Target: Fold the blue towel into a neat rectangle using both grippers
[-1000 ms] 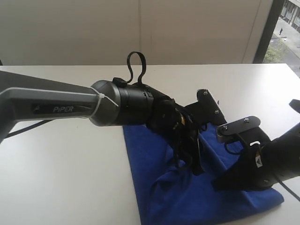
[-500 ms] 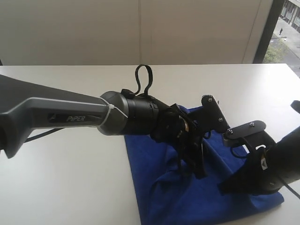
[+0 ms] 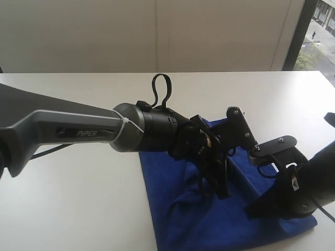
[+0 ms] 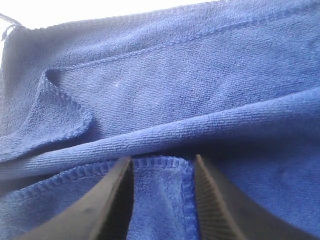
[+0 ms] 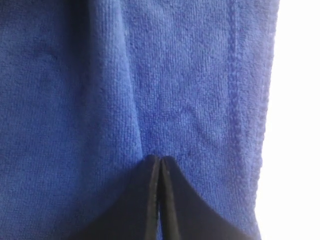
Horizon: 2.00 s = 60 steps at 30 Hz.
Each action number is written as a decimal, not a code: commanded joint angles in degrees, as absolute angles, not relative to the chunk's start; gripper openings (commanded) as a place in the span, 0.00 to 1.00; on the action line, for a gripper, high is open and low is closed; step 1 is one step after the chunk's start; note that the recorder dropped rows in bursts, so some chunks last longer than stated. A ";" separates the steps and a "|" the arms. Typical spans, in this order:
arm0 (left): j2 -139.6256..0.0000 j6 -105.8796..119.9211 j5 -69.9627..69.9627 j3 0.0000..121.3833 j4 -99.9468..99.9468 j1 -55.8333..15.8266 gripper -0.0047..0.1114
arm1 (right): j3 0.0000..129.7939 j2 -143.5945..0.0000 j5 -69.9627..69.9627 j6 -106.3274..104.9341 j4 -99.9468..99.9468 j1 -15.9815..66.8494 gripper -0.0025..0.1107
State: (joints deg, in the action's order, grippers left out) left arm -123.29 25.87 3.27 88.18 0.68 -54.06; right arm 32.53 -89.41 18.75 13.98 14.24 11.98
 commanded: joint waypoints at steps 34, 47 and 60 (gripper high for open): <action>-118.03 20.74 9.93 87.99 -0.62 -47.47 0.04 | 32.62 -89.46 18.64 14.14 14.41 11.80 0.02; -117.07 20.74 13.36 87.99 -2.16 -38.75 0.04 | 32.62 -89.46 17.87 14.14 14.41 11.80 0.02; -117.07 20.74 17.18 87.99 -2.44 -36.01 0.04 | 32.62 -89.46 17.51 13.93 14.41 11.80 0.02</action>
